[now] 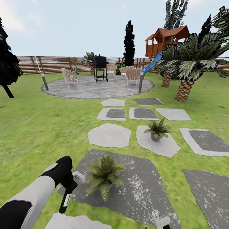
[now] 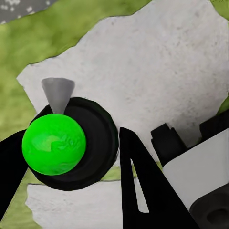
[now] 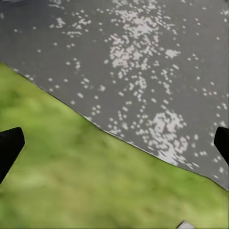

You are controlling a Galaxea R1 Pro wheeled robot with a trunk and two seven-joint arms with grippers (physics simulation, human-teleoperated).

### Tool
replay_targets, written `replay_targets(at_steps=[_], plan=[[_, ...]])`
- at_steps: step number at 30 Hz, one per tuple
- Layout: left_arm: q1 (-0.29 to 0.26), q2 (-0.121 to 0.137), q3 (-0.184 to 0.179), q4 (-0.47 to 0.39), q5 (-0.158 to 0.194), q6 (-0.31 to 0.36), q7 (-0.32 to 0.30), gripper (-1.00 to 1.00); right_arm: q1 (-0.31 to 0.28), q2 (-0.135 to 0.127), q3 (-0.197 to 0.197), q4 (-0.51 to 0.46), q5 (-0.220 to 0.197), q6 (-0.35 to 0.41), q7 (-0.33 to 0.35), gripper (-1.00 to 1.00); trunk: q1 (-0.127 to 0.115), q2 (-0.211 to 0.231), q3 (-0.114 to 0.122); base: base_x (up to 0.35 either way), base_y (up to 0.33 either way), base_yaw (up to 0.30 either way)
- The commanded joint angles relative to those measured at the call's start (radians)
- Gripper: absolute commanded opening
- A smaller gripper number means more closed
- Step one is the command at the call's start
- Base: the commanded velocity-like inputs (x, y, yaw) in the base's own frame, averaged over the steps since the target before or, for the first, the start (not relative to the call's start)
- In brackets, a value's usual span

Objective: Pick up the pesticide atomizer in the garden and spray insectifuge to fully cover both potted plants in the garden.

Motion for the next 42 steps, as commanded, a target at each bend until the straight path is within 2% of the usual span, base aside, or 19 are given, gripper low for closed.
replay_targets(at_steps=[1, 8, 14, 15, 18, 21, 27, 35, 42], plan=[[0.000, 0.001, -0.003, -0.002, -0.007, 0.005, -0.010, -1.00, -0.001, 0.000, -0.008, 0.001, 0.006, -0.004, 0.002, 1.00, 0.000, 0.000, -0.001, 0.207, 0.270, -0.118], [0.006, 0.000, -0.002, -0.001, -0.006, 0.004, -0.008, -1.00, -0.001, 0.000, -0.008, 0.001, 0.006, -0.004, 0.002, 1.00, 0.000, 0.000, -0.001, 0.222, 0.255, -0.255], [0.043, 0.001, -0.005, 0.000, -0.009, -0.006, -0.005, -1.00, -0.001, 0.000, -0.008, 0.001, 0.006, -0.004, 0.002, 1.00, 0.000, 0.000, -0.001, 0.054, 0.064, -0.196], [0.058, 0.000, -0.016, -0.001, -0.015, -0.007, -0.004, -1.00, -0.001, 0.000, -0.008, 0.001, 0.006, -0.004, 0.003, 1.00, 0.000, 0.000, -0.001, 0.003, 0.003, -0.020], [0.080, -0.005, -0.079, -0.001, -0.021, -0.006, -0.008, -1.00, -0.001, 0.000, -0.008, 0.001, 0.006, -0.004, 0.002, 1.00, 0.000, 0.000, -0.001, 0.001, 0.001, -0.007], [0.084, -0.006, -0.102, 0.000, -0.019, -0.005, -0.011, -1.00, -0.001, 0.000, -0.008, 0.001, 0.006, -0.004, 0.002, 1.00, 0.000, 0.000, -0.001, 0.000, 0.000, -0.001], [0.108, -0.005, -0.105, 0.000, -0.014, -0.002, -0.010, -1.00, -0.001, 0.000, -0.008, 0.001, 0.006, -0.004, 0.003, 1.00, 0.000, 0.000, -0.001, 0.000, 0.000, 0.000], [0.112, -0.007, -0.101, 0.000, -0.011, 0.002, -0.007, -1.00, -0.001, 0.000, -0.008, 0.001, 0.006, -0.004, 0.003, 1.00, 0.000, 0.000, -0.001, -0.156, 0.063, -0.004], [0.128, -0.012, -0.100, 0.001, -0.009, 0.000, -0.004, -1.00, -0.001, 0.000, -0.008, 0.001, 0.006, -0.004, 0.003, 1.00, 0.000, 0.000, -0.001, -0.005, 0.080, -0.232]])
